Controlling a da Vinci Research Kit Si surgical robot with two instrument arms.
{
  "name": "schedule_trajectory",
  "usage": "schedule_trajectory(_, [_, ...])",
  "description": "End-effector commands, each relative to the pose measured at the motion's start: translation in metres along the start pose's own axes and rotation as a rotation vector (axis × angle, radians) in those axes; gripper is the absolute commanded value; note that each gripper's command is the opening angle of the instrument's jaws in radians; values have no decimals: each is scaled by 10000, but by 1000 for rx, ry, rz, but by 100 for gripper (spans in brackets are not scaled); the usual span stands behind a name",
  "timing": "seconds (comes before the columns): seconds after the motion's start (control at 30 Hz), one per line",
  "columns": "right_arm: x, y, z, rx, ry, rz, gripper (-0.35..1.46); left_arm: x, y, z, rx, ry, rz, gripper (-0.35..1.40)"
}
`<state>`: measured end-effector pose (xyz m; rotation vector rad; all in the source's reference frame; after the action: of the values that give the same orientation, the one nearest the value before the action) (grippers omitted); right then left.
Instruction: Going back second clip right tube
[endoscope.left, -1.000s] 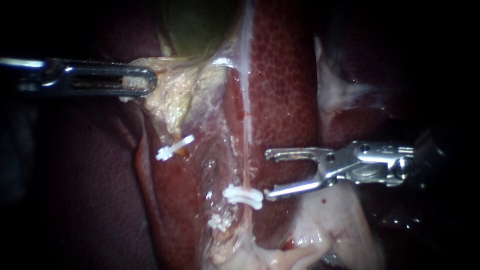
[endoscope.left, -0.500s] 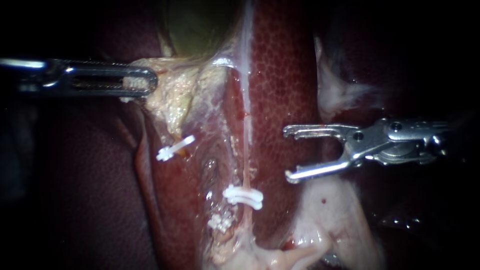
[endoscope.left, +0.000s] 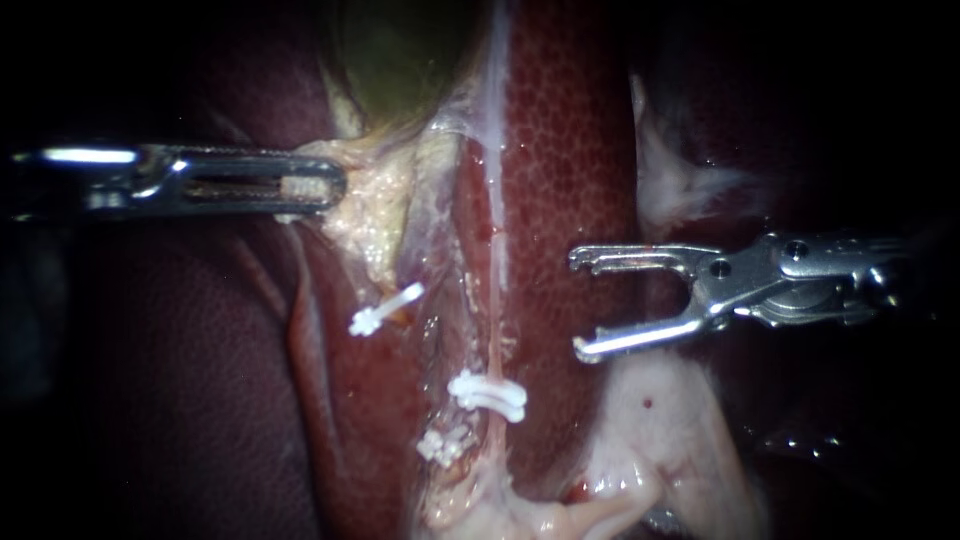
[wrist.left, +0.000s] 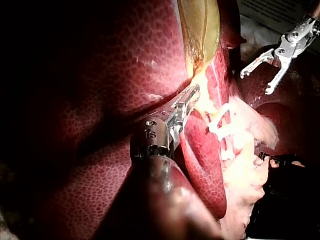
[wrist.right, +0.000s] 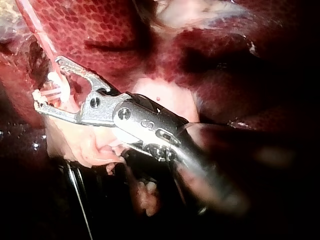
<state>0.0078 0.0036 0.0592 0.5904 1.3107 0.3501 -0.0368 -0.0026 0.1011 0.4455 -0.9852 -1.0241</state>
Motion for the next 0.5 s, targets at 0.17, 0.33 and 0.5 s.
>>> schedule_trajectory(0.17, [0, -1, 1, 1, 0, 0, 60, 10, -3, 17, 7, 18, -4, -16])
schedule_trajectory(0.33, [0, -1, 1, 1, 0, 0, 60, 16, -7, 28, 13, 26, -6, -16])
schedule_trajectory(0.5, [0, -1, 1, 1, 0, 0, 60, 17, -7, 30, 12, 28, -5, -16])
